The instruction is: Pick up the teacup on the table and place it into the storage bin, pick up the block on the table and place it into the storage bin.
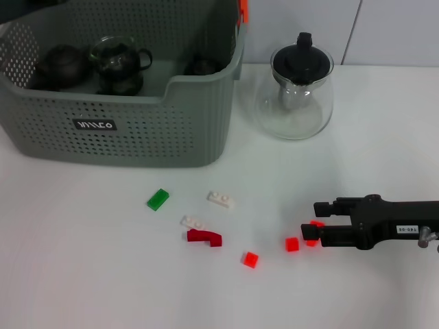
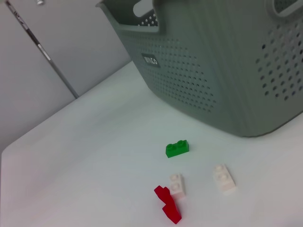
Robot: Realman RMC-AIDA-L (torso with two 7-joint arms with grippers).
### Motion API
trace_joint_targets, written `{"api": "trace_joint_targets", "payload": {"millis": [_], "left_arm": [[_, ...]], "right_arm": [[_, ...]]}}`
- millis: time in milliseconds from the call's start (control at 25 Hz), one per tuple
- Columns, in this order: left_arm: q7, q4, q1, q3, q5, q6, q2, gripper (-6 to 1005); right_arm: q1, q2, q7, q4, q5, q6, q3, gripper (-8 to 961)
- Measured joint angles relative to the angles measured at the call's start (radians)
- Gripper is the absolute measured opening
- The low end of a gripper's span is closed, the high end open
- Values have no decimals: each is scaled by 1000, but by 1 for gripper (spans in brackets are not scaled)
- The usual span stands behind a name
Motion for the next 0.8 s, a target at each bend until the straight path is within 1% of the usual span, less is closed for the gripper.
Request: {"api": "trace_joint_targets", "payload": {"millis": [80,160,240,320,440,520,640,720,800], "left_arm": [[-97,26,-6,117,17,-109,0,505],[-174,52,-10,204,54,-190,-4,512],[-194,71,-11,235,75,-223,-14,520],[-191,96,1,234,61,-227,-32,527],[-180,129,31,231,3,-206,-44,538],[-142,144,66,228,-81,-168,-50,546],[-27,136,130,184,-235,-74,-69,557],[88,102,178,147,-317,29,-85,650],[195,64,215,123,-342,135,-95,743]], "right_arm": [[3,0,0,0,0,0,0,735],[5,1,0,0,0,0,-2,735],[6,1,0,0,0,0,-2,735],[6,0,0,0,0,1,-1,735],[6,-1,-1,0,0,0,0,735],[5,-1,-3,0,0,1,1,736],[2,-1,-8,0,0,1,2,737],[2,0,-8,0,0,1,3,737],[0,0,-8,0,0,1,3,738]]}}
